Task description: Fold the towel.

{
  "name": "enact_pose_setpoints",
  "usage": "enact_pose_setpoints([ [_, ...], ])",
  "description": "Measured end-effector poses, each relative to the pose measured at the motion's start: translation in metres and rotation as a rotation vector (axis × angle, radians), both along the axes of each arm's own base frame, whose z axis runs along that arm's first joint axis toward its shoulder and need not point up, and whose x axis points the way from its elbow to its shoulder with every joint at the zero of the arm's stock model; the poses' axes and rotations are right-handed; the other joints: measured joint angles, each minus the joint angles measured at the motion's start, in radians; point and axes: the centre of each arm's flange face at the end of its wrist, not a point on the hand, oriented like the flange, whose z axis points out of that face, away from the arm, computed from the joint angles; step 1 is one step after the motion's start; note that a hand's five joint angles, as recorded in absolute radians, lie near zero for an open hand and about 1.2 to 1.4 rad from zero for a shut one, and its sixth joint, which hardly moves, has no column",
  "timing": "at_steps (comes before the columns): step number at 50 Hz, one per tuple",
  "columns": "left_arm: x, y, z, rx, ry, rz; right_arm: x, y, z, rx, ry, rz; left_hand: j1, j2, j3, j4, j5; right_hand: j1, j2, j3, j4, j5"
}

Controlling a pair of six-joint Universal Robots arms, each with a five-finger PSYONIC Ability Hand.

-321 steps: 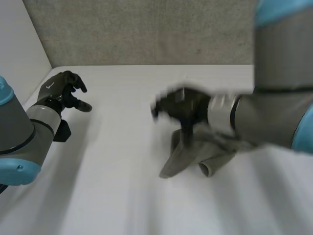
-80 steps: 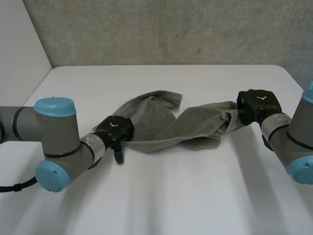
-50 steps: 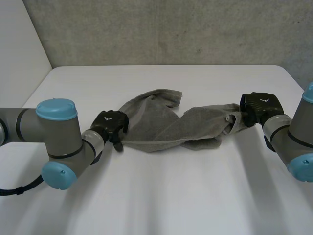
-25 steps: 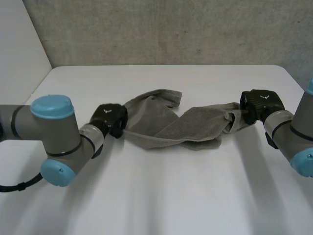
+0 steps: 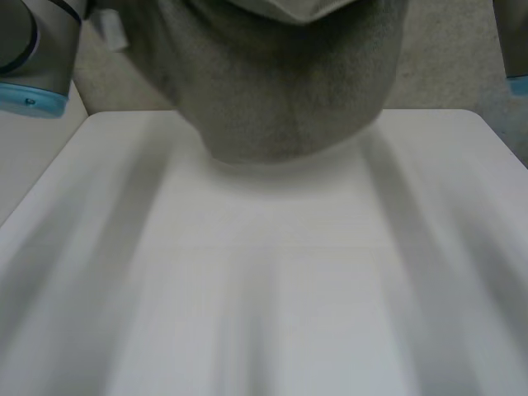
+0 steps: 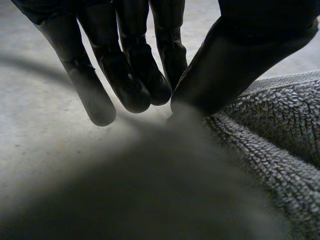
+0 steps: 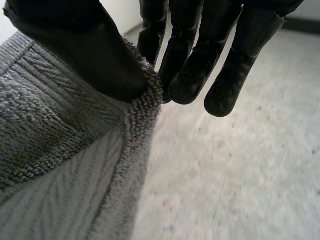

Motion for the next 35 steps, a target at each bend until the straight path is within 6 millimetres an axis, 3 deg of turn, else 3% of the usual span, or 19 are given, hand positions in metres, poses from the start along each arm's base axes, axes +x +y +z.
enact_pose_setpoints([
  [3, 0.012, -0.009, -0.007, 0.019, 0.005, 0.035, 0.001, -0.002, -0.006, -0.009, -0.003, 0.020, 0.000, 0.000, 0.000, 0.000, 0.000, 0.000, 0.000, 0.000, 0.000, 0.000],
  [7, 0.029, -0.022, -0.042, 0.121, -0.026, 0.079, 0.006, -0.008, -0.036, 0.063, 0.068, 0.048, 0.000, 0.000, 0.000, 0.000, 0.000, 0.000, 0.000, 0.000, 0.001, 0.000],
  [12, 0.046, -0.024, -0.109, 0.323, -0.104, 0.089, 0.007, -0.012, -0.094, 0.228, 0.223, 0.068, 0.000, 0.000, 0.000, 0.000, 0.000, 0.000, 0.005, 0.000, 0.000, 0.000],
  [16, 0.053, -0.006, -0.175, 0.518, -0.184, 0.039, -0.005, -0.010, -0.156, 0.448, 0.386, 0.038, 0.000, 0.000, 0.001, 0.001, 0.000, 0.000, 0.005, 0.000, 0.000, 0.000],
  [22, 0.060, 0.040, -0.245, 0.757, -0.261, -0.063, -0.032, 0.008, -0.232, 0.773, 0.623, -0.031, 0.001, 0.000, 0.002, 0.004, 0.002, 0.000, 0.005, 0.000, 0.000, 0.001],
  [26, 0.063, 0.069, -0.270, 0.863, -0.284, -0.114, -0.053, 0.022, -0.266, 0.935, 0.753, -0.084, 0.001, 0.000, 0.002, 0.004, 0.007, 0.000, 0.005, 0.000, 0.000, 0.000],
  [29, 0.064, 0.084, -0.281, 0.912, -0.293, -0.136, -0.066, 0.027, -0.279, 1.002, 0.798, -0.135, 0.001, 0.000, 0.002, 0.004, 0.009, 0.000, 0.005, 0.000, 0.000, 0.000],
  [35, 0.063, 0.099, -0.288, 0.949, -0.302, -0.157, -0.084, 0.023, -0.287, 1.048, 0.813, -0.229, 0.001, 0.000, 0.002, 0.004, 0.009, -0.065, -0.061, -0.074, -0.076, -0.074],
])
